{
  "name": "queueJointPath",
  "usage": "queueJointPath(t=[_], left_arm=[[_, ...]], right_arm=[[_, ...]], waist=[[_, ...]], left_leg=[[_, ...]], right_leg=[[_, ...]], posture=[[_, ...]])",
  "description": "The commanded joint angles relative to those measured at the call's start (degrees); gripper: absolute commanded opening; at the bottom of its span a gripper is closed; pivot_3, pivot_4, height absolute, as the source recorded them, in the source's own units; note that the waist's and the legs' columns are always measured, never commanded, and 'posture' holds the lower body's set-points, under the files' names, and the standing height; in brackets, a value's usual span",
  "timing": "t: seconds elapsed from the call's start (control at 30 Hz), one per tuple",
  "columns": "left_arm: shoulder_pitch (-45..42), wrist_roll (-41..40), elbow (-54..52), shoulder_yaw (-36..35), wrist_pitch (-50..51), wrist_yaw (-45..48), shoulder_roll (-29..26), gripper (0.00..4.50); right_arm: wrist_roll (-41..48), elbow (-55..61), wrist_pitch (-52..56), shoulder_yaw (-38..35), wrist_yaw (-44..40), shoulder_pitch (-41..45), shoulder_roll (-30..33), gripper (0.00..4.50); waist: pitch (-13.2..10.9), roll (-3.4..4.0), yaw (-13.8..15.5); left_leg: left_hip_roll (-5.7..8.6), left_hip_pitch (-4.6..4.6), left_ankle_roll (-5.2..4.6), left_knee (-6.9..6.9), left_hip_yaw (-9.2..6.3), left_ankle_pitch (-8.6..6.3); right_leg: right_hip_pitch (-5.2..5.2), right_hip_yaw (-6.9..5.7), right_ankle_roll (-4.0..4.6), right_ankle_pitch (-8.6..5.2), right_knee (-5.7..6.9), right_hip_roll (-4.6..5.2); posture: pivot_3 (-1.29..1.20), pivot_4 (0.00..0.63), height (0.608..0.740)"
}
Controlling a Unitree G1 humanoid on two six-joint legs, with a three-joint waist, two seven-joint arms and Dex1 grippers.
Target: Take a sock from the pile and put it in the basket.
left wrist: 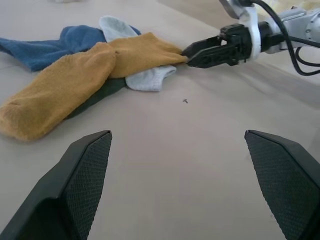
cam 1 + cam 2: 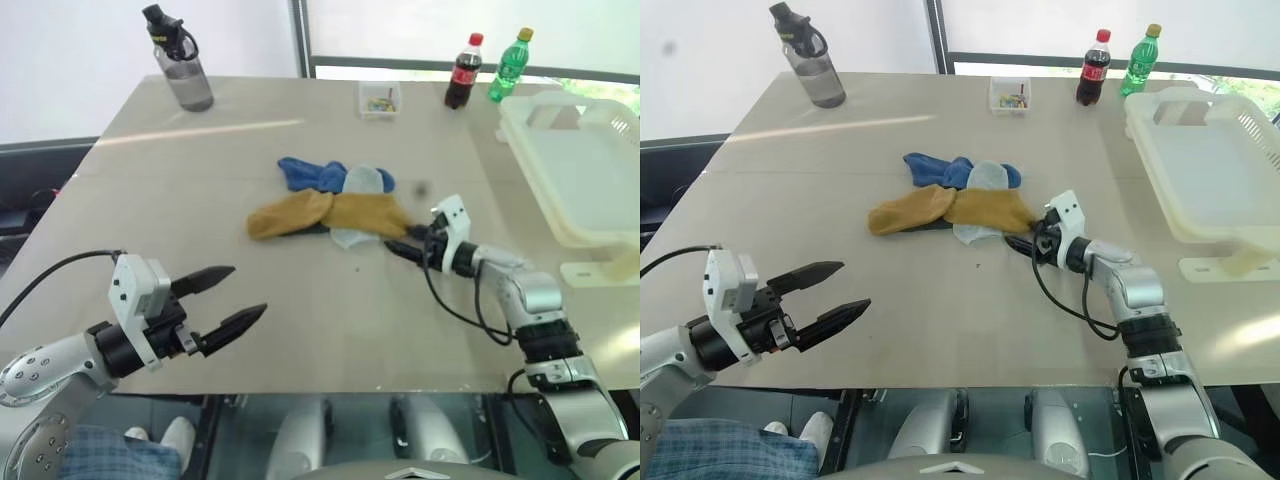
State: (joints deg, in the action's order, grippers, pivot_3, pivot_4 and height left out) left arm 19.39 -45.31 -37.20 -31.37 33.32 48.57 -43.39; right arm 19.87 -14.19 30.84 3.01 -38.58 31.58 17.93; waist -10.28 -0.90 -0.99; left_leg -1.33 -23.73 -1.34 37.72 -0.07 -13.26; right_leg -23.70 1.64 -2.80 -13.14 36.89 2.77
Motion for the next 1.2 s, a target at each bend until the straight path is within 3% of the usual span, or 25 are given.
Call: queueJointPath(t=[0.03,0.2,0.27,0.6,0.97,1.2], left_arm=[[0.0,-1.17,-1.27,-1.48,-0.86,0.15,-0.18,4.5],[-0.43,-0.69,-0.78,-0.87,-1.15,0.32,-0.2,4.5],[-0.58,-0.52,-0.56,-0.67,-1.28,0.5,-0.24,4.5],[-1.05,0.41,0.83,0.09,-1.84,1.61,-0.57,4.5],[-1.2,0.99,1.49,0.43,-2.11,2.16,-0.6,4.5],[-1.21,1.23,1.54,0.45,-2.17,2.22,-0.48,4.5]], right_arm=[[-0.95,-0.8,-2.09,-1.66,1.25,1.18,-0.07,2.84],[-2.67,-1.13,-3.96,-0.81,1.28,0.83,0.29,0.45],[-3.32,-1.12,-4.69,-0.56,1.38,0.48,0.45,0.21],[-6.64,0.29,-8.99,1.46,-0.33,-0.69,0.71,0.21],[-5.02,3.74,-4.95,2.36,-4.42,-1.52,0.95,0.21],[-7.06,2.13,-9.15,1.12,-0.74,-0.64,0.07,0.21]], waist=[[0.0,0.0,0.0],[0.0,0.0,-0.01],[0.0,0.0,-0.02],[0.0,0.0,-0.03],[0.0,0.01,-0.01],[-0.01,0.01,-0.02]], left_leg=[[0.0,0.0,0.0,0.0,0.0,0.0],[0.01,0.0,0.0,0.0,0.02,0.0],[0.0,0.0,0.0,0.0,0.02,0.0],[0.0,0.0,0.0,0.0,0.01,0.0],[-0.01,-0.01,0.0,-0.01,0.01,0.0],[0.0,-0.01,0.0,-0.01,0.01,0.0]], right_leg=[[0.0,0.0,0.0,0.0,0.0,0.0],[0.0,0.01,0.0,0.0,0.0,0.0],[0.0,0.01,0.0,0.0,0.0,0.0],[0.0,0.01,0.0,0.0,0.0,-0.01],[-0.01,0.0,0.0,0.0,0.0,0.0],[-0.01,0.0,0.0,0.0,0.0,0.0]], posture=[[0.0,0.15,0.74],[0.0,0.15,0.74],[0.0,0.15,0.74],[0.0,0.15,0.74],[0.0,0.15,0.74],[0.0,0.15,0.74]])
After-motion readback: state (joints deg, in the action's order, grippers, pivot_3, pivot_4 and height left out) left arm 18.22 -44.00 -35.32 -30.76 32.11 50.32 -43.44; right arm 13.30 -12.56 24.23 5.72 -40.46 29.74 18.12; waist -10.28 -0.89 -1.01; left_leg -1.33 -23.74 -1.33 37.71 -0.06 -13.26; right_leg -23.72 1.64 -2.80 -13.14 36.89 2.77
